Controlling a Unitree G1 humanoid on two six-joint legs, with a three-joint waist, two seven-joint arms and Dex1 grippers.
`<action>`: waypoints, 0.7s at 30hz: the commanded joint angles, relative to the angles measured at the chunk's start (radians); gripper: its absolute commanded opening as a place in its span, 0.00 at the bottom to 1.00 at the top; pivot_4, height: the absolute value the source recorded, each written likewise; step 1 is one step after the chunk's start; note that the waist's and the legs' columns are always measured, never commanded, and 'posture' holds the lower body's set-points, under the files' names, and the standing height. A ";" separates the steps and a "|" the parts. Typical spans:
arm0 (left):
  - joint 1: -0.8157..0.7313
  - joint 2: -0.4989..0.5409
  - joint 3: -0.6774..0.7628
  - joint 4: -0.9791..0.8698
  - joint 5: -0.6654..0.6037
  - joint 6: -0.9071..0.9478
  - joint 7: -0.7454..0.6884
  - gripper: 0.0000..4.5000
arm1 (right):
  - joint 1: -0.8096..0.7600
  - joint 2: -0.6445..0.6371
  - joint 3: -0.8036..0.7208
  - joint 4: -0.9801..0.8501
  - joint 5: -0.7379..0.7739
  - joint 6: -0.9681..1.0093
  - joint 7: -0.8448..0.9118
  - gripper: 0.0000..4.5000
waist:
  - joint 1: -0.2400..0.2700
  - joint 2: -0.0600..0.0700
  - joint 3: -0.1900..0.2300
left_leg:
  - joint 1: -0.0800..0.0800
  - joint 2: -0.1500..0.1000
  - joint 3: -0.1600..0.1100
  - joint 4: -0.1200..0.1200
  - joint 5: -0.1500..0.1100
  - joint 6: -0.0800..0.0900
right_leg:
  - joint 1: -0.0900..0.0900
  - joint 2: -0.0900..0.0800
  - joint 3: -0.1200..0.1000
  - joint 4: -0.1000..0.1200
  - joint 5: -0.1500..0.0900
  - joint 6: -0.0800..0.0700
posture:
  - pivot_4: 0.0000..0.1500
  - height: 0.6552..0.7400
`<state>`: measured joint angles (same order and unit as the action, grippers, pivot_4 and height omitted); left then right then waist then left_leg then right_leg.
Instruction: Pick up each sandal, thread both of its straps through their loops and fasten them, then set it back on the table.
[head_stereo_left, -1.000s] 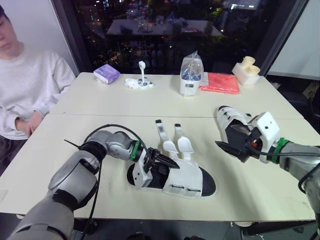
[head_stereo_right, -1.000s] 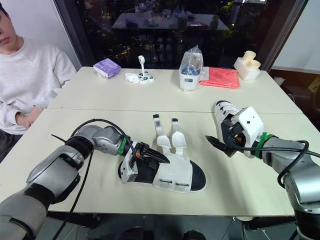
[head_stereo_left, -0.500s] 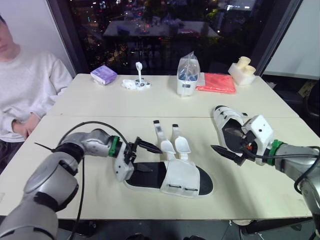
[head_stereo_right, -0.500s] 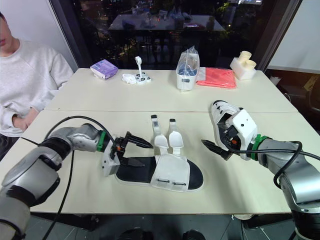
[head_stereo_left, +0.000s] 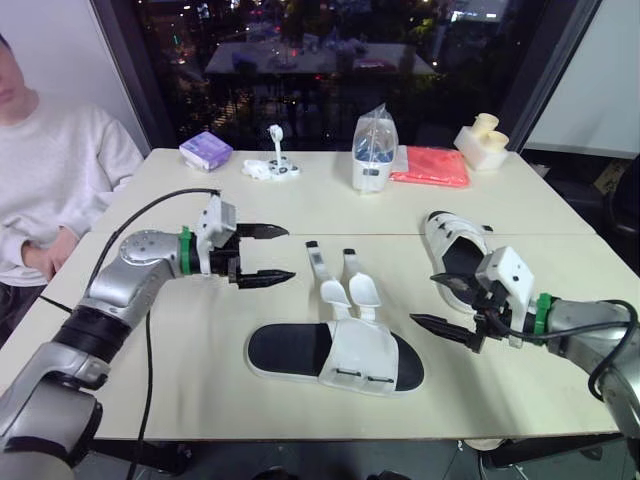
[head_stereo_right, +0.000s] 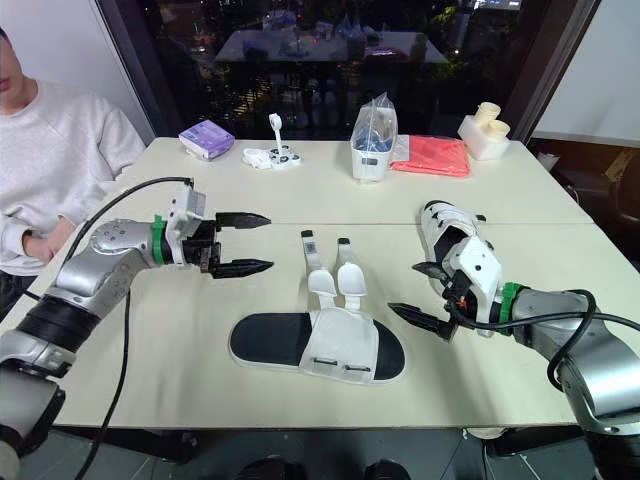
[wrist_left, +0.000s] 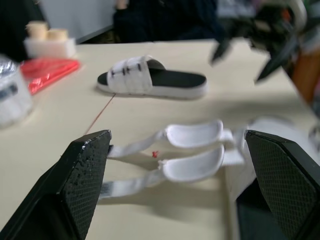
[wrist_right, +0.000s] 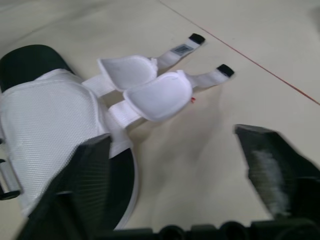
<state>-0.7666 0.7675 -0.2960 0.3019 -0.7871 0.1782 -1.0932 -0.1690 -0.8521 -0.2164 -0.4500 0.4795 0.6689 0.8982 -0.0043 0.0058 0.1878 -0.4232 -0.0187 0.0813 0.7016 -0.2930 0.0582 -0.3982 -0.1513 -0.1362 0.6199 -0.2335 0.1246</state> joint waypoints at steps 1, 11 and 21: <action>0.025 -0.031 0.101 -0.057 -0.014 0.145 0.069 1.00 | 0.031 -0.019 -0.004 -0.013 0.017 -0.041 0.045 0.47 | 0.004 0.000 0.000 | 0.000 0.000 0.000 0.000 0.000 0.000 | 0.000 0.000 0.000 0.000 0.000 0.000 | 1.00 1.00; 0.064 -0.140 0.186 -0.025 0.079 0.352 0.137 1.00 | 0.187 -0.069 0.105 -0.017 -0.102 -0.200 0.125 0.01 | 0.018 0.000 0.000 | 0.003 -0.001 0.000 0.000 0.000 0.000 | 0.003 0.000 0.000 -0.004 0.000 0.000 | 1.00 1.00; 0.028 -0.275 0.225 0.100 0.092 0.608 0.151 1.00 | 0.180 0.005 0.234 0.003 -0.191 -0.321 0.079 0.01 | 0.019 0.000 0.000 | 0.005 0.000 0.000 0.000 0.000 -0.001 | 0.004 0.000 0.000 -0.004 0.000 0.000 | 1.00 1.00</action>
<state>-0.7108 0.5008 -0.0992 0.3969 -0.6981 0.7615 -0.9451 0.0223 -0.8542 0.0170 -0.4420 0.3002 0.3837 0.9846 0.0149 0.0053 0.1878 -0.4181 -0.0190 0.0817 0.7013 -0.2926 0.0571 -0.3932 -0.1514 -0.1362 0.6160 -0.2335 0.1246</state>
